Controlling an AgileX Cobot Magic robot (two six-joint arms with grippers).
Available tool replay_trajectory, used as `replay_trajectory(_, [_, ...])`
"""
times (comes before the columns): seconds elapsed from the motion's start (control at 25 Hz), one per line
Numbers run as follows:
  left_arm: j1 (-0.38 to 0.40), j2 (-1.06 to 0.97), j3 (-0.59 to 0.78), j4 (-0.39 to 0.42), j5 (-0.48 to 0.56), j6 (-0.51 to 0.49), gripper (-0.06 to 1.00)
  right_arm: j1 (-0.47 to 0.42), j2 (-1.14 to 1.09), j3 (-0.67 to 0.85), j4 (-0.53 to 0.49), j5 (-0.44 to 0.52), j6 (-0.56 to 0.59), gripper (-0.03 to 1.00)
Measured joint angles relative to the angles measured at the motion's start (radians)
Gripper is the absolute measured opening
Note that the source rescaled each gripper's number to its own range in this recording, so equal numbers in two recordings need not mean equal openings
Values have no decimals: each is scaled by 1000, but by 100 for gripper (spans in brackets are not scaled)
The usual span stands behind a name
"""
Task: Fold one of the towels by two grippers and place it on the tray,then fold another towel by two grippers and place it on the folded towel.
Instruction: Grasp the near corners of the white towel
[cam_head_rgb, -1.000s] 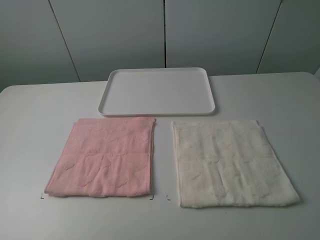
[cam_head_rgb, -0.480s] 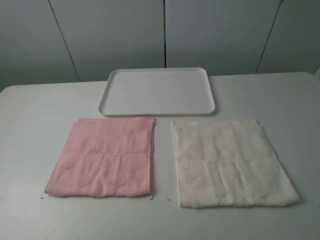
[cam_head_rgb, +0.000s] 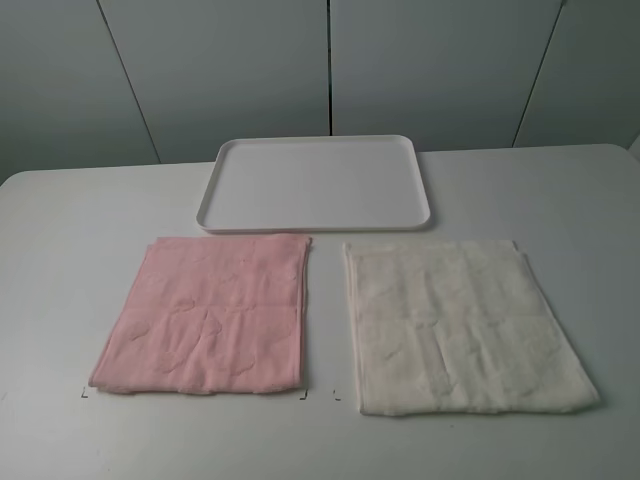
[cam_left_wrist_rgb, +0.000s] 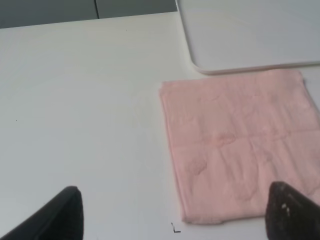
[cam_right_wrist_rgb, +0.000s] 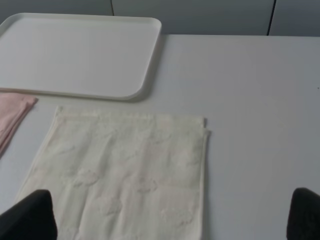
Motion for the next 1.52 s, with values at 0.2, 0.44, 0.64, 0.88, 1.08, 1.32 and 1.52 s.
replay_trajectory(0.2, [0, 0, 0, 0, 0, 0, 94, 0, 0, 0, 0, 0, 0, 100])
replay_trajectory(0.44, [0, 0, 0, 0, 0, 0, 94, 0, 0, 0, 0, 0, 0, 100])
replay_trajectory(0.64, [0, 0, 0, 0, 0, 0, 94, 0, 0, 0, 0, 0, 0, 100])
replay_trajectory(0.88, [0, 0, 0, 0, 0, 0, 94, 0, 0, 0, 0, 0, 0, 100])
replay_trajectory(1.08, [0, 0, 0, 0, 0, 0, 94, 0, 0, 0, 0, 0, 0, 100])
replay_trajectory(1.32, [0, 0, 0, 0, 0, 0, 94, 0, 0, 0, 0, 0, 0, 100])
replay_trajectory(1.52, [0, 0, 0, 0, 0, 0, 94, 0, 0, 0, 0, 0, 0, 100])
